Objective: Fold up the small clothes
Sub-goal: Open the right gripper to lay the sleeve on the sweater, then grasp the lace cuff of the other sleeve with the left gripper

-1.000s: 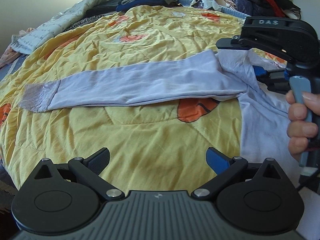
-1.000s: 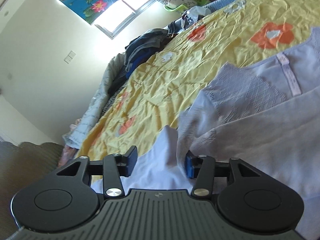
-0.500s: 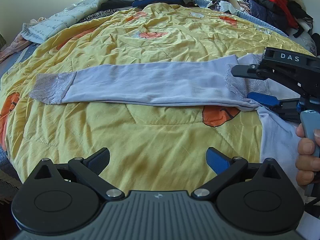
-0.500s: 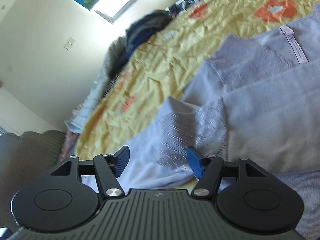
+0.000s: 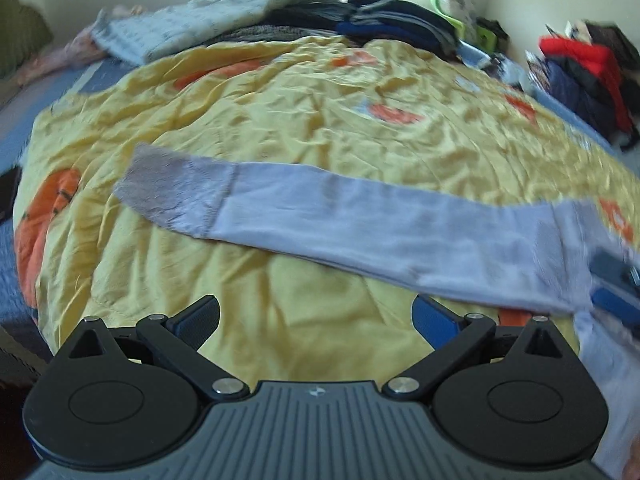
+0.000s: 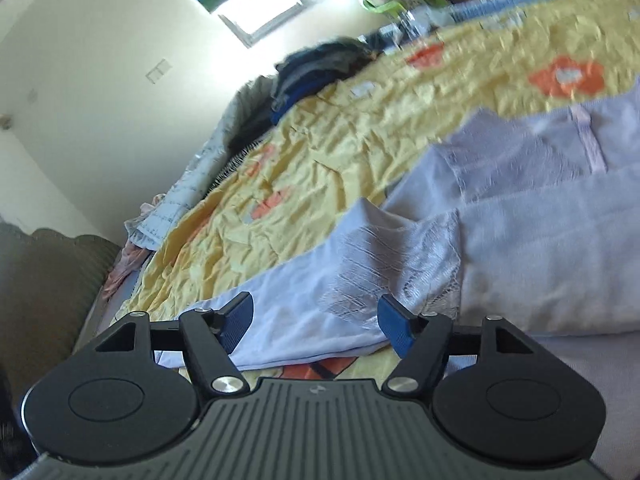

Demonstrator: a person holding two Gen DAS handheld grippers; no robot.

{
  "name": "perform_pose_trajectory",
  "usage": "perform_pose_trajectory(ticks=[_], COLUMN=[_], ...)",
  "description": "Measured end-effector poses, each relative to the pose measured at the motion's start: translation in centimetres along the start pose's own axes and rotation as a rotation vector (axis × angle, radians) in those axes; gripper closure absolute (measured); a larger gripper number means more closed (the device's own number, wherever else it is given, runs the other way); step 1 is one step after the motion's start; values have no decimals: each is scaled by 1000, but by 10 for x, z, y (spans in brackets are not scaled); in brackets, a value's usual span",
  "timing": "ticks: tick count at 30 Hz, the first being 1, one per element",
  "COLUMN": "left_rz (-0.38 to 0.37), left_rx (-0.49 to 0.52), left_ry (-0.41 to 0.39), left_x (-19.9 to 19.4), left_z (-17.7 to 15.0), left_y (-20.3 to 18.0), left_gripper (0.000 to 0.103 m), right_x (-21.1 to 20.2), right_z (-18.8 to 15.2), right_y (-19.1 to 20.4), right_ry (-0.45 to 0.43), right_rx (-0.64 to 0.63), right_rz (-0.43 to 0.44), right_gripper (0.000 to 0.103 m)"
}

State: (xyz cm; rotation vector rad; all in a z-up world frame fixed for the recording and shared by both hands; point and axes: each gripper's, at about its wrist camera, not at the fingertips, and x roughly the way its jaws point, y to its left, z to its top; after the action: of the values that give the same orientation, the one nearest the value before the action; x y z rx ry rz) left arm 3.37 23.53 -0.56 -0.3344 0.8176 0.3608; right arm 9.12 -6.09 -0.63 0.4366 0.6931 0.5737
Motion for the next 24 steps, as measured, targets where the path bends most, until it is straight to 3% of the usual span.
perform_pose_trajectory(ticks=[5, 7, 9, 11, 17, 24], left_rz=[-98, -179, -287, -362, -478, -489], left_rx=[-301, -429, -516, -600, -719, -812], left_ry=[-10, -1, -68, -74, -126, -162], left_x=[13, 22, 25, 34, 56, 72], left_z=[5, 3, 0, 0, 13, 30], left_y=[57, 78, 96, 109, 131, 139], left_gripper=[0, 0, 0, 0, 0, 1], right_x=[-26, -32, -36, -38, -41, -46], right_z=[-12, -15, -16, -19, -24, -31], right_y=[14, 16, 16, 17, 14, 10], right_ry=[-34, -36, -37, -38, -35, -32], right_rx=[-65, -67, -60, -56, -45, -39], right_rz=[0, 4, 7, 10, -1, -14], right_gripper=[30, 30, 30, 29, 28, 28])
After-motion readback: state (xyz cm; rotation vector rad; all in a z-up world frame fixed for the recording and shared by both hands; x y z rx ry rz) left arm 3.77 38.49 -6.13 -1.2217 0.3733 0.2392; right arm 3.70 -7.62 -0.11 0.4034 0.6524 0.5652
